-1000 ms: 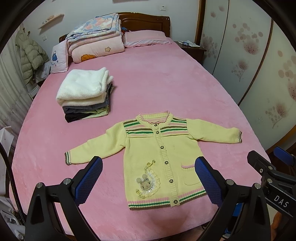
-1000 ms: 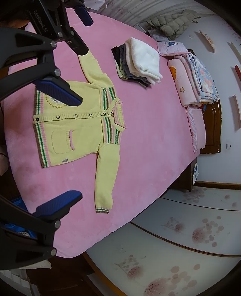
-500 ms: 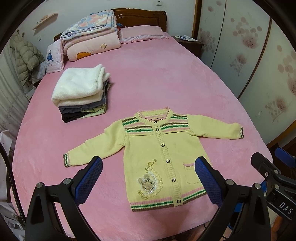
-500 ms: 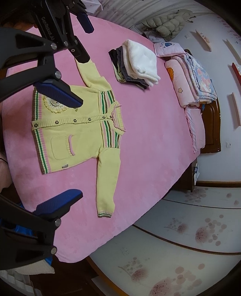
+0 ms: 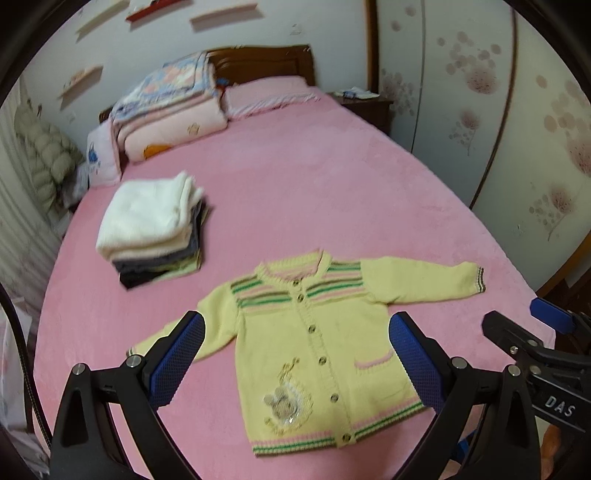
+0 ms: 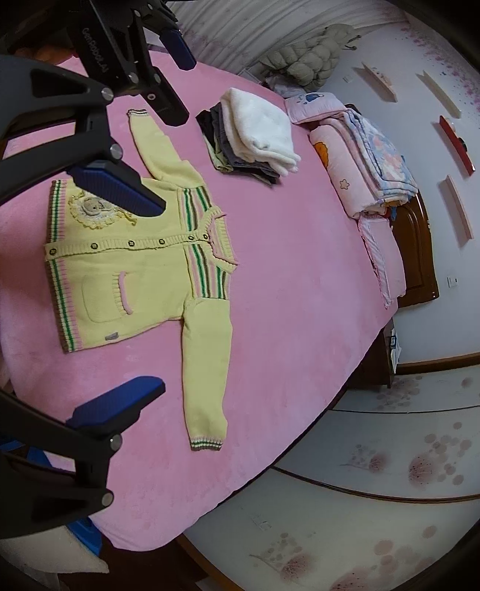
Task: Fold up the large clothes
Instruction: 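Lower the right gripper onto the striped sleeve cuff and close it, then carry the held sleeve across the cardigan body and open the right gripper, then grasp the folded cuff with the left gripper while the right gripper pinches the sleeve fold, then lay the cuff flat and open the left gripper while the right gripper releases the fold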
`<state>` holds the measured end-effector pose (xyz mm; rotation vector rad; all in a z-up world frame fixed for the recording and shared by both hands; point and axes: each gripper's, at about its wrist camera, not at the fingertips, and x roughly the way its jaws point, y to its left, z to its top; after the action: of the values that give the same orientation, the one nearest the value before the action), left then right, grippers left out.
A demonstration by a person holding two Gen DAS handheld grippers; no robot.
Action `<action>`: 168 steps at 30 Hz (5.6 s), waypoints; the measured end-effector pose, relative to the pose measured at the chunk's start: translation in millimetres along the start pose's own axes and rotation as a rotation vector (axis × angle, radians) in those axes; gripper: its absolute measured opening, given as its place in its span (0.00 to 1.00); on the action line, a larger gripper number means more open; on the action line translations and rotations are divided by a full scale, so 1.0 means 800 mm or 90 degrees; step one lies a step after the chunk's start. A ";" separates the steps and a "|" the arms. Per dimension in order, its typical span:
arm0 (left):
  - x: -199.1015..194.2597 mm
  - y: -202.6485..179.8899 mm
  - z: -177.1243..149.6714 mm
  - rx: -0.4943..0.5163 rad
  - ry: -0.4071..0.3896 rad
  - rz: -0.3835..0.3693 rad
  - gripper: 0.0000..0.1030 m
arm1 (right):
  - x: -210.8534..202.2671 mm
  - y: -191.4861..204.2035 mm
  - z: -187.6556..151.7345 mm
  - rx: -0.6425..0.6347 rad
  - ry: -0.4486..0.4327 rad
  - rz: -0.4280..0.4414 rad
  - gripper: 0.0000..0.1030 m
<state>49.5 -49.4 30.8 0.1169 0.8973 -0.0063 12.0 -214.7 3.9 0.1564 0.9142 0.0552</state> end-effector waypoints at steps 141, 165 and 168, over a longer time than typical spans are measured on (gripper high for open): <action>0.454 0.043 -0.070 -0.284 0.169 -0.257 0.07 | 0.339 -0.055 -0.064 -0.096 0.071 0.110 0.49; 0.380 0.142 -0.058 -0.329 0.094 -0.146 0.07 | 0.380 -0.014 -0.029 -0.186 0.021 -0.020 0.11; 0.407 0.151 -0.088 -0.335 0.136 -0.137 0.07 | 0.385 -0.012 -0.032 -0.199 0.026 -0.034 0.11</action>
<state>204.4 92.4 -254.5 -0.4776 1.0940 0.0428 179.2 -185.8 -254.1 -0.1604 0.9389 0.1504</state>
